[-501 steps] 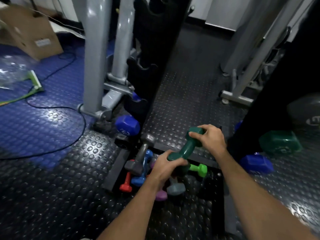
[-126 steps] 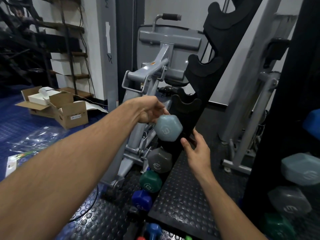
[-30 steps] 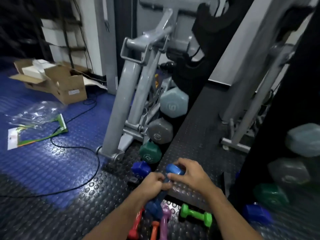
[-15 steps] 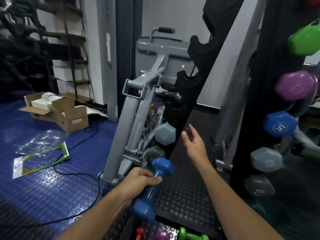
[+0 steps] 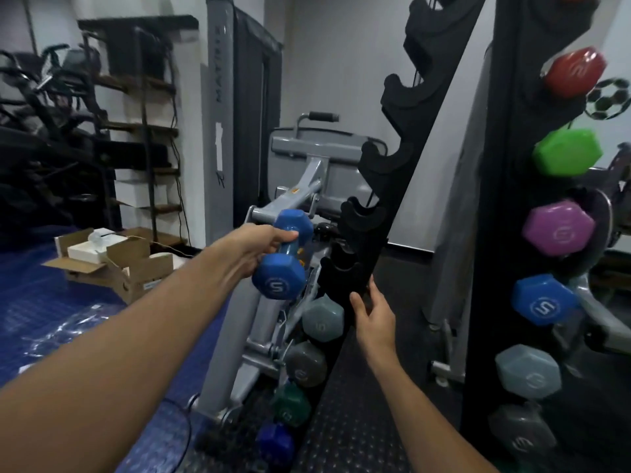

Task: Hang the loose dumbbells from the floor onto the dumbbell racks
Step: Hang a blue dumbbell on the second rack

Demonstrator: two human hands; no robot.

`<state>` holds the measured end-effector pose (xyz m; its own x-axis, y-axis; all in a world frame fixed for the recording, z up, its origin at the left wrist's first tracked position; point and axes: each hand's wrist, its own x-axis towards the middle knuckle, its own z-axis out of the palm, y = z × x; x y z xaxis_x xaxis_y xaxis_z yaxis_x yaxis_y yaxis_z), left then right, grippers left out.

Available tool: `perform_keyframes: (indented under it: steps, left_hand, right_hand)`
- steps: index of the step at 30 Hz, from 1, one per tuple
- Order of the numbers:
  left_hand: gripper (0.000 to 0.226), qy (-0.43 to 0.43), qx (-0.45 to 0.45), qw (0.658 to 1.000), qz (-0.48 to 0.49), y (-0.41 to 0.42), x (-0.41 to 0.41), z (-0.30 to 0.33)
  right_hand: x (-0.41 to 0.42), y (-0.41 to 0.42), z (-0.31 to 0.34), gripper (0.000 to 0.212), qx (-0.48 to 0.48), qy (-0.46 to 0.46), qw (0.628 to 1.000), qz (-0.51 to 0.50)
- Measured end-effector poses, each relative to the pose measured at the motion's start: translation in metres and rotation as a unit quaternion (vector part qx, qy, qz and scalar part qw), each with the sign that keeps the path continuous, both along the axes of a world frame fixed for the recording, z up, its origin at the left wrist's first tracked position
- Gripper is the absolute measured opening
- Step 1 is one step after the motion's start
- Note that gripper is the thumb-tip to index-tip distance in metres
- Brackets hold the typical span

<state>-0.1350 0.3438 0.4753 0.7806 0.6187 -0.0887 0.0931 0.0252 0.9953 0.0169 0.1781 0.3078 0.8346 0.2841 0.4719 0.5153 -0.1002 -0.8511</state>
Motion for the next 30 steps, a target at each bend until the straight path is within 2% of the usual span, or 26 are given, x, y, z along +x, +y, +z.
perform_keyframes:
  steps: [3, 6, 11, 15, 19, 23, 30]
  left_hand:
    - [0.025, 0.015, 0.006, 1.0, -0.017, 0.002, 0.03, 0.014]
    - [0.015, 0.035, -0.014, 0.999, -0.033, 0.001, 0.057, 0.021]
    - [0.025, 0.077, -0.001, 0.995, -0.062, -0.004, 0.09, 0.026]
    - [0.011, 0.098, 0.004, 0.994, -0.057, -0.009, 0.108, 0.024]
    - [0.029, 0.119, 0.028, 0.991, -0.05, -0.008, 0.116, 0.016]
    - [0.036, 0.099, 0.041, 0.993, -0.051, -0.008, 0.114, 0.018]
    - [0.023, 0.071, 0.134, 0.986, -0.074, -0.016, 0.118, 0.004]
  right_hand:
    - [0.002, 0.003, -0.004, 0.064, 0.014, -0.013, 1.0, -0.006]
    - [0.007, 0.006, -0.006, 0.063, 0.02, -0.014, 1.0, -0.006]
    - [0.014, 0.005, -0.01, 0.067, 0.029, -0.017, 0.999, 0.001]
    - [0.021, 0.003, -0.01, 0.062, 0.036, 0.0, 0.999, 0.023]
    - [0.023, 0.003, -0.01, 0.061, 0.027, 0.003, 0.999, 0.026]
    - [0.02, 0.003, -0.009, 0.06, 0.03, 0.008, 0.999, 0.019]
    - [0.01, 0.001, -0.003, 0.053, 0.03, 0.024, 0.999, 0.018]
